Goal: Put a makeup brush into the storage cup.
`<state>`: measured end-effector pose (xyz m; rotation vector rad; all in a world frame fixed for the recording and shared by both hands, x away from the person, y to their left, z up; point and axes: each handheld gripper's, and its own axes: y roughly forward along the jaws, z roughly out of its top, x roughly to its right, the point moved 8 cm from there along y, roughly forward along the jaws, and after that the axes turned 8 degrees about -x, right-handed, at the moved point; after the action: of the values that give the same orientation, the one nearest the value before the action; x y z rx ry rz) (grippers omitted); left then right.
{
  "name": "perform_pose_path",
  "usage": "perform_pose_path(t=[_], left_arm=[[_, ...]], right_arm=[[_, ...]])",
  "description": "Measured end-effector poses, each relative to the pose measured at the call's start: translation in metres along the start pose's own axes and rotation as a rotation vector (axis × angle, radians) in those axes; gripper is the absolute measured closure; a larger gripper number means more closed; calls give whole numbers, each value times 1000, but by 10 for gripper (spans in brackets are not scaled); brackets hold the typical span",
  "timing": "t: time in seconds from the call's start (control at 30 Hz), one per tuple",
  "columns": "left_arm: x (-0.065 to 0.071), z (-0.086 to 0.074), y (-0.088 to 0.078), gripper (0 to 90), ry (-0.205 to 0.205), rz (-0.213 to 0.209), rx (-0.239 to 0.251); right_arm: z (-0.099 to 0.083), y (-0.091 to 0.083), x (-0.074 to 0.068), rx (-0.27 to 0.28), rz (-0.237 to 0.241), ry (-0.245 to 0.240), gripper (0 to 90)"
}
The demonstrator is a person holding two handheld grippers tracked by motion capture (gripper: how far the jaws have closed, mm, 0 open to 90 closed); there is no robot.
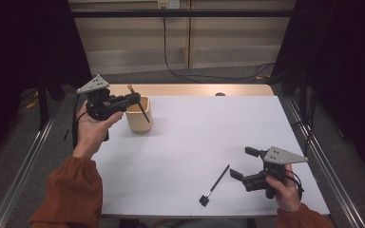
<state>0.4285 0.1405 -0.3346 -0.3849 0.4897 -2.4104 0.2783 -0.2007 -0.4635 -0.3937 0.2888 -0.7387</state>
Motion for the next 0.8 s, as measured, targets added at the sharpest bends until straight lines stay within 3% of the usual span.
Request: perform_pose_path(t=[0.33,0.63,0.8], left_arm=[[-18,12,-1,843,-13,38,20],[-39,12,2,843,-27,87,30],[-42,14,4,843,-22,99,39]], right_arm=[[0,0,-1,0,-2,-4,0],[0,0,-1,-1,3,-4,0],[0,1,-2,3,3,-7,0]])
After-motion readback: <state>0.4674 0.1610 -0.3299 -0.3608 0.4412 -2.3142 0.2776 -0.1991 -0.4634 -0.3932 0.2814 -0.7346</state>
